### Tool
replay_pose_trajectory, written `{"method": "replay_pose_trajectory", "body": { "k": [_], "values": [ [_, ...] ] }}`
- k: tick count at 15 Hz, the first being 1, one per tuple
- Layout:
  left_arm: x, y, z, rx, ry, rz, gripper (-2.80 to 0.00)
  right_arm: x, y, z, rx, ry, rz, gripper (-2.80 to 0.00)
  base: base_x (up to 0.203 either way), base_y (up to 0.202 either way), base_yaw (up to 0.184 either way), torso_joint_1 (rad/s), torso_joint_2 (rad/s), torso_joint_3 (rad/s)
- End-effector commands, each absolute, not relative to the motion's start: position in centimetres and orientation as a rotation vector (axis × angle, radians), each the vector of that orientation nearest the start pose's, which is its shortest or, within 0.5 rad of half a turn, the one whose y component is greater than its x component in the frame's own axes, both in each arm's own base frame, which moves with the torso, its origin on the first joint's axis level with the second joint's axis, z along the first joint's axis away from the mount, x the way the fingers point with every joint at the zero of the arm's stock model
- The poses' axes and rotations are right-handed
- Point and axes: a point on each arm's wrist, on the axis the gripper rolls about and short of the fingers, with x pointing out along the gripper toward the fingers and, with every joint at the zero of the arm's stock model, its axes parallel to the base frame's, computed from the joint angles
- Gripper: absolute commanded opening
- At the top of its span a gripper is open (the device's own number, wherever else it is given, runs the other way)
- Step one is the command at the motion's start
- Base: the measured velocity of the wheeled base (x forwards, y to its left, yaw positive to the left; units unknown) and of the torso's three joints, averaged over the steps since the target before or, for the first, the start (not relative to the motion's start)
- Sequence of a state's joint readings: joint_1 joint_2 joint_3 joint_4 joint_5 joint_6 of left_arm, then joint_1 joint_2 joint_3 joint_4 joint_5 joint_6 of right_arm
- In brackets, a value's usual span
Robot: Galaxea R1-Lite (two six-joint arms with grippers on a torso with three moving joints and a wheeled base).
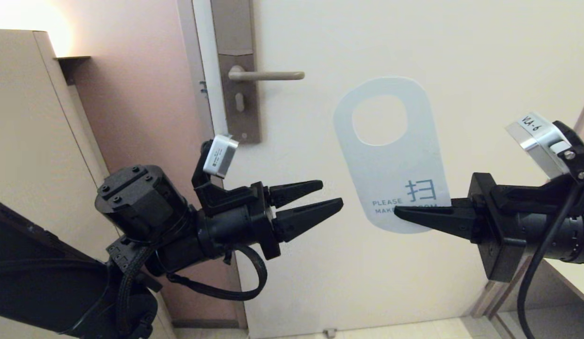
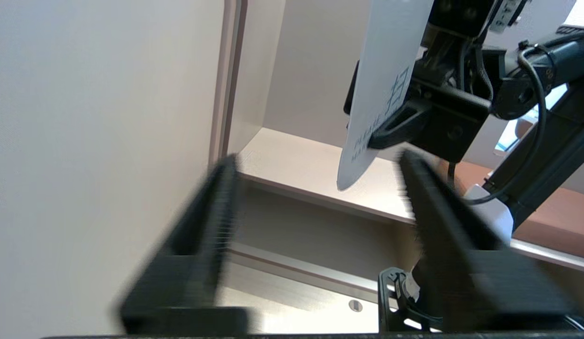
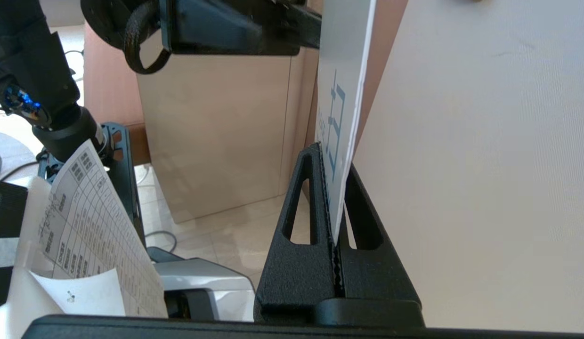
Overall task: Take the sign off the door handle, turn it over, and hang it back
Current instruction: Hang the sign back with the other side facing out
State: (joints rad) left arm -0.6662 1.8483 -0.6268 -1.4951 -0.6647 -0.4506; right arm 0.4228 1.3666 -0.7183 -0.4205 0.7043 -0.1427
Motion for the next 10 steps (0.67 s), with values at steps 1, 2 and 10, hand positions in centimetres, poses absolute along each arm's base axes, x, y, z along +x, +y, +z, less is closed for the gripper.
{"method": "replay_pose_trajectory", "body": {
  "k": [1,2,10],
  "values": [
    [23.1,-19.9,17.9,-0.383,-0.003,-1.364,-2.8,19.2,10.2,22.6,-0.094,0.154,1.142,-2.8,0.0,0.0,0.0,0.0,0.0,0.0],
    [23.0,-19.8,18.0,-0.383,-0.005,-1.359,-2.8,19.1,10.2,22.5,-0.094,0.157,1.142,-2.8,0.0,0.0,0.0,0.0,0.0,0.0],
    [21.7,-13.6,17.4,-0.227,-0.01,-1.165,-2.8,19.5,9.7,21.8,-0.116,0.17,1.116,-2.8,0.0,0.0,0.0,0.0,0.0,0.0]
  ]
}}
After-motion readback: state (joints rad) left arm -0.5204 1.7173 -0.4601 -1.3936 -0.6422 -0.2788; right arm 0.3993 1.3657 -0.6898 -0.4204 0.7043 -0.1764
